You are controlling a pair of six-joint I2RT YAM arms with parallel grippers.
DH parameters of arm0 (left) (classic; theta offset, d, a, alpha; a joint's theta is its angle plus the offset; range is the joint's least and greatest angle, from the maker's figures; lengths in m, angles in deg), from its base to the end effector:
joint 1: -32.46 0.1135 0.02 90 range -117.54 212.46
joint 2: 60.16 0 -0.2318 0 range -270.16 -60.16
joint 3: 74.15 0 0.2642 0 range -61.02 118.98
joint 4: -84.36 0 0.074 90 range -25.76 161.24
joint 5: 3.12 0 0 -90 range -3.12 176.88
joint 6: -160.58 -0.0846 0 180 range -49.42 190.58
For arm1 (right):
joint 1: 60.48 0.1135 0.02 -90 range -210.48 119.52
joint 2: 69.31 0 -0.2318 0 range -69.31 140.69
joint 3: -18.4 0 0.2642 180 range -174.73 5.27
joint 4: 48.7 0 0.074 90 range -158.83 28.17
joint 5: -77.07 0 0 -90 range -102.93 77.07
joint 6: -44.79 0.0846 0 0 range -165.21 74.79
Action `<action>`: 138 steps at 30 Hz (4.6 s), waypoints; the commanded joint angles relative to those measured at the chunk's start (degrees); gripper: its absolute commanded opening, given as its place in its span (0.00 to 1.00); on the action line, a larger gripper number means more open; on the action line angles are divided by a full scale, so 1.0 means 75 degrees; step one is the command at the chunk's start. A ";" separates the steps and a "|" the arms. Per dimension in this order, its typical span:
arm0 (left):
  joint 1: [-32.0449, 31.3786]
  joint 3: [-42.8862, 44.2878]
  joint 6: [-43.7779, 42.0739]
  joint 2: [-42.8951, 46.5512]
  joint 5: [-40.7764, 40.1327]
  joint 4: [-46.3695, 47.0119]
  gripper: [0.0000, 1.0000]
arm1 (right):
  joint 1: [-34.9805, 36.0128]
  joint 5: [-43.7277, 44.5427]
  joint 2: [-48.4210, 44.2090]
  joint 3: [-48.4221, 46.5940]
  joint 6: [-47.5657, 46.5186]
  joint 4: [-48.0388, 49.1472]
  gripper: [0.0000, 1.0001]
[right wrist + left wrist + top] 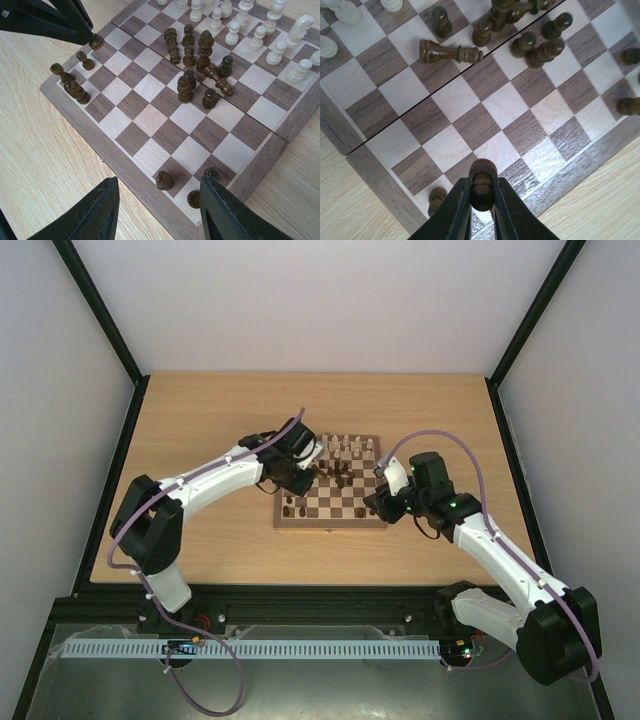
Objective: Set up the chess pieces on the board
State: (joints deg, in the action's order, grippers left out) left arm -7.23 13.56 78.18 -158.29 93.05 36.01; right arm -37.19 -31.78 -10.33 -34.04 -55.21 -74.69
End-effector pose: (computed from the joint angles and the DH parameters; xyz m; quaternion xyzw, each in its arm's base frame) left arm 0.2978 -0.2590 0.1600 0.2797 0.9202 -0.1553 0.2254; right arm 0.2582 0.1409 0.1992 -0.3232 0.8062 0.1975 0.4545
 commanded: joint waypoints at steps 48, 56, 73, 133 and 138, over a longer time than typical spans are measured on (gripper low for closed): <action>-0.0559 0.0584 -0.0195 -0.1357 -0.1328 -0.1082 0.17 | -0.0023 -0.0170 0.0093 0.0156 -0.0143 0.0063 0.47; -0.0563 0.0704 -0.0169 -0.1121 -0.1160 -0.0919 0.22 | -0.0023 -0.0205 0.0102 0.0151 -0.0123 0.0051 0.47; -0.0173 0.0047 0.0033 0.0670 -0.0547 0.0203 0.40 | 0.0165 0.0863 0.2077 -0.1969 -0.1079 -0.1421 0.47; 0.1635 -0.2832 0.1120 0.2605 0.1344 0.3321 0.51 | 0.1318 0.1154 0.5415 -0.4406 -0.0641 -0.2639 0.10; 0.1655 -0.2811 0.1098 0.2570 0.1345 0.3297 0.51 | 0.1336 0.1012 0.4878 -0.4063 -0.0699 -0.2929 0.10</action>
State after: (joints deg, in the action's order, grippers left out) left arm 4.71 -7.55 86.33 -138.53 102.54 60.19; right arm -27.50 -22.38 30.56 -66.70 -60.21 -91.74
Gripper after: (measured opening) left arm 0.510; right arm 0.119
